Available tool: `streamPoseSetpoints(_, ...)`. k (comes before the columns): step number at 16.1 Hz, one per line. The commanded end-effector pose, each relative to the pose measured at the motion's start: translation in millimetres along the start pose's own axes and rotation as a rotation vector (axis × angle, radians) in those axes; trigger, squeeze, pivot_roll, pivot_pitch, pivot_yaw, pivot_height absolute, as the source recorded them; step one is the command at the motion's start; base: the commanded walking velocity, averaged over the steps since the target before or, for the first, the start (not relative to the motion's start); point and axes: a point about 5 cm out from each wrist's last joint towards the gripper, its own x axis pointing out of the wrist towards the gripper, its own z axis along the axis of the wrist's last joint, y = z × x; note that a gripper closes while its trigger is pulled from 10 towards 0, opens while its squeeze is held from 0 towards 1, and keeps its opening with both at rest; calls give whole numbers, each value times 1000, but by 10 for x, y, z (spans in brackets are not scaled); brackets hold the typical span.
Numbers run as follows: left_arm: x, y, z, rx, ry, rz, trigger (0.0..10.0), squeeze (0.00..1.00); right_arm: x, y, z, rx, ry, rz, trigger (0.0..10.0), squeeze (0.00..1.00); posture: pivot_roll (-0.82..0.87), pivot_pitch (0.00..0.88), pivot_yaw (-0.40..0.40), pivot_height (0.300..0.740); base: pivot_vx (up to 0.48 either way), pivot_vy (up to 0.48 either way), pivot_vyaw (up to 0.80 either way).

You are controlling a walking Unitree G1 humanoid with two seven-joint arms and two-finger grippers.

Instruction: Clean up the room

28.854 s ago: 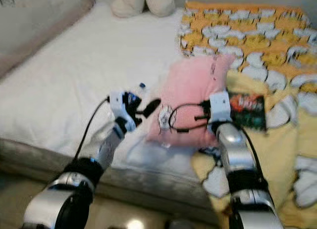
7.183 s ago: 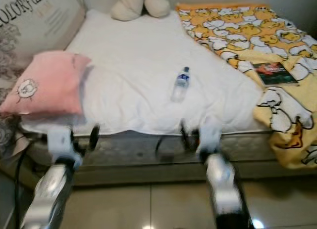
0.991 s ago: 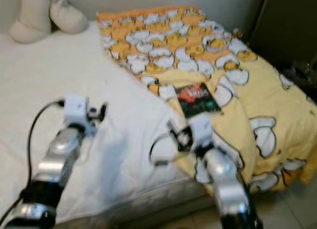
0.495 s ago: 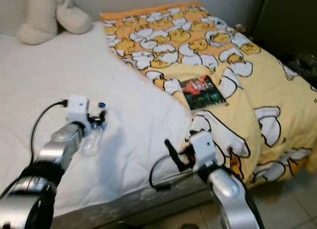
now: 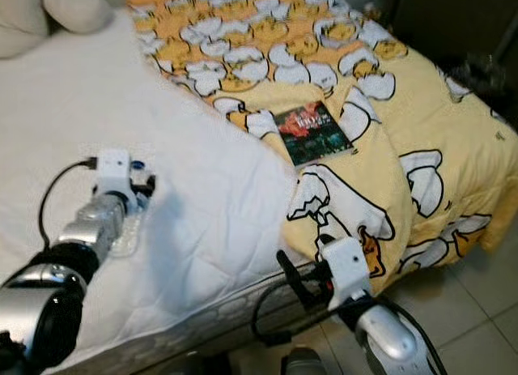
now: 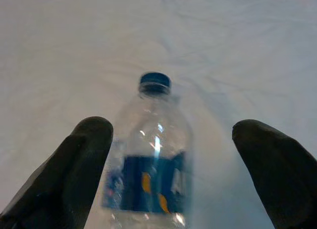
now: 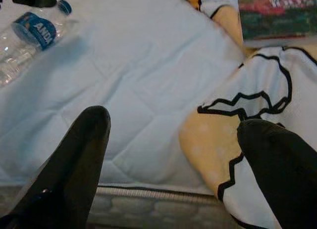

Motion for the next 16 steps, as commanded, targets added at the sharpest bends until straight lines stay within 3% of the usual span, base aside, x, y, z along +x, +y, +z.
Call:
streamPoseSetpoints(1,3,94,-9,7,11,38,10000,0,-22,36,39,9,-9,7,10000,0,-293,169,135,740,0,0,0)
streamPoseSetpoints(4,-27,208,-210,24,96,76,10000,0,-37,89,48,19,2,29,10000,0,-285,177,129,740,0,0,0)
streamPoseSetpoints(7,-44,271,-290,-17,131,88,10000,0,-19,81,82,14,0,60,10000,0,-277,178,118,740,0,0,0)
streamPoseSetpoints(13,-75,262,-442,-91,198,39,10000,0,18,130,94,11,4,94,10000,0,-267,178,111,740,0,0,0)
streamPoseSetpoints(14,-80,249,-464,-86,208,21,3020,0,16,131,90,13,6,95,10000,0,-268,178,114,740,0,0,0)
streamPoseSetpoints(16,-84,244,-480,-77,215,10,0,0,30,135,92,16,4,91,10000,0,-266,177,122,740,0,0,0)
